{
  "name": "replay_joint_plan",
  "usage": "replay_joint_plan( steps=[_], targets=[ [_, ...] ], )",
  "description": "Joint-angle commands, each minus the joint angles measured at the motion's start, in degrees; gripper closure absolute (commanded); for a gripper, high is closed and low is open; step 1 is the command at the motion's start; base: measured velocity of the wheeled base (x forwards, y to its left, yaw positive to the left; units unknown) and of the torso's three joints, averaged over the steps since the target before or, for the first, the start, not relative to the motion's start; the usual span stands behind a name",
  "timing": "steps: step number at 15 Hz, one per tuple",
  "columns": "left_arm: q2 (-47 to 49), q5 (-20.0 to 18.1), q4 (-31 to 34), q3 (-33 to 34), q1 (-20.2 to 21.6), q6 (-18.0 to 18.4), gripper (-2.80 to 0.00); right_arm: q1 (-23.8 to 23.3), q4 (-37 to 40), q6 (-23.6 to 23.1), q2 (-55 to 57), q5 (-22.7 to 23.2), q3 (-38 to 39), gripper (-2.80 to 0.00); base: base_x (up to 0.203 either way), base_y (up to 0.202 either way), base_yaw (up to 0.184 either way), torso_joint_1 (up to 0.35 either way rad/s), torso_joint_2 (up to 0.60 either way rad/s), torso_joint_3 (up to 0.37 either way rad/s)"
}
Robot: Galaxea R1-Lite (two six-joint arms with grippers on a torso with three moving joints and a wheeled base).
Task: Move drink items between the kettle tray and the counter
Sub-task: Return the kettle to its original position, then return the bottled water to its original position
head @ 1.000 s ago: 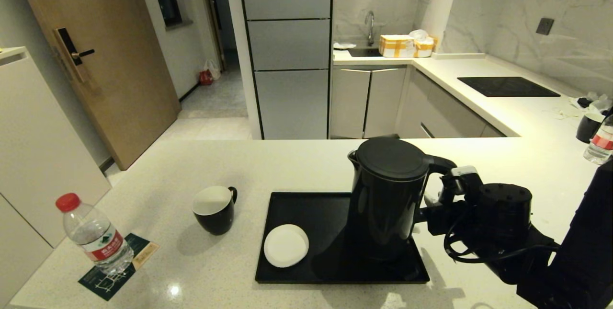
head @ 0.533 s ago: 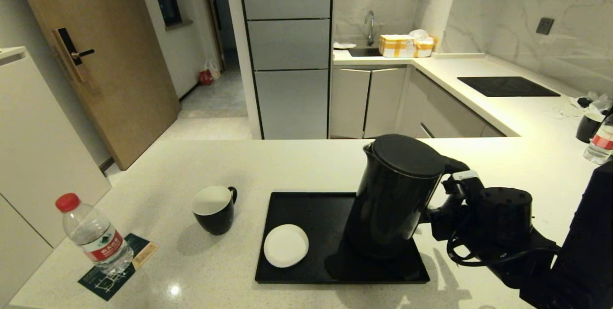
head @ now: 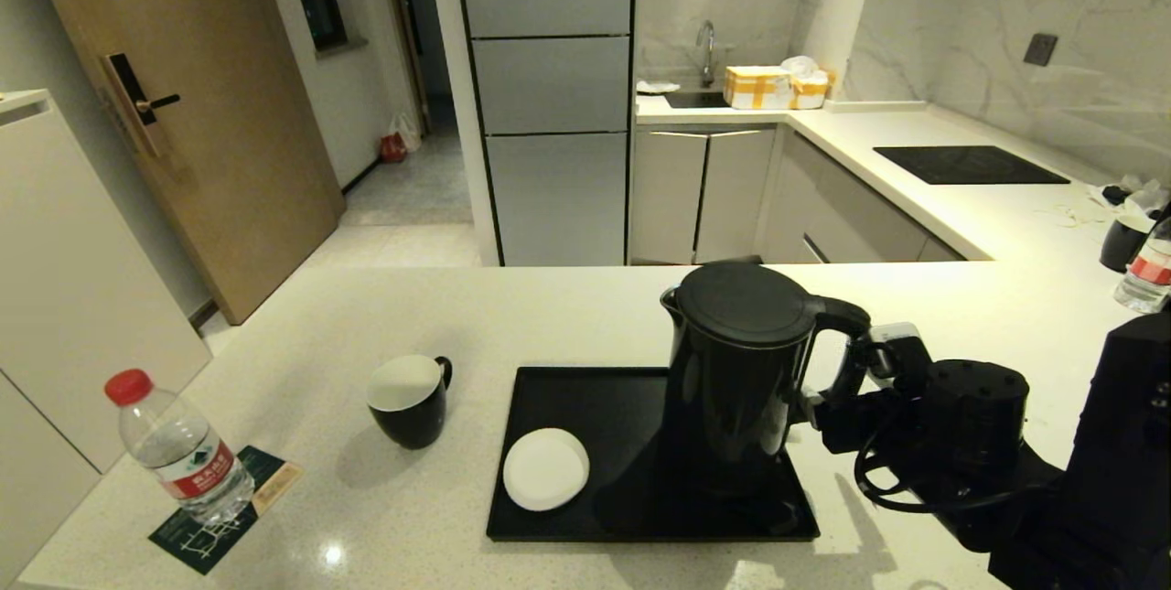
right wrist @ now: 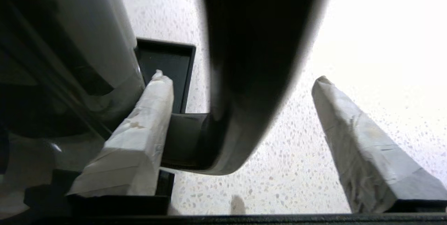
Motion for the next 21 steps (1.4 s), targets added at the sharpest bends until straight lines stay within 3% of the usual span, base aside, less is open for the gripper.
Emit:
replay_joint_plan(
  steps=[1,9,18,21],
  targets=[
    [-0.09,0.03,0.0,0.0,-0.01,-0.03,0.0,0.81,-1.41,0.15,-0.47,0.08,0.33,-2.8,0.0,0.0,0.0,0.0,0.0,0.0],
    [-0.09,0.03,0.0,0.0,-0.01,-0.03,0.0,1.25,-1.54,0.62,-3.26,0.49,2.26,-2.8,0.0,0.0,0.0,0.0,0.0,0.0],
    [-0.09,0.03,0.0,0.0,-0.01,0.06,0.0,1.18,-0.75,0.54,-14.92,-0.22,10.93,-2.8,0.0,0.0,0.0,0.0,0.0,0.0],
    [-0.09,0.03,0.0,0.0,-0.01,-0.03,0.0,1.18,-0.53,0.42,-20.8,-2.59,13.48,-2.8,0.0,0.0,0.0,0.0,0.0,0.0]
  ],
)
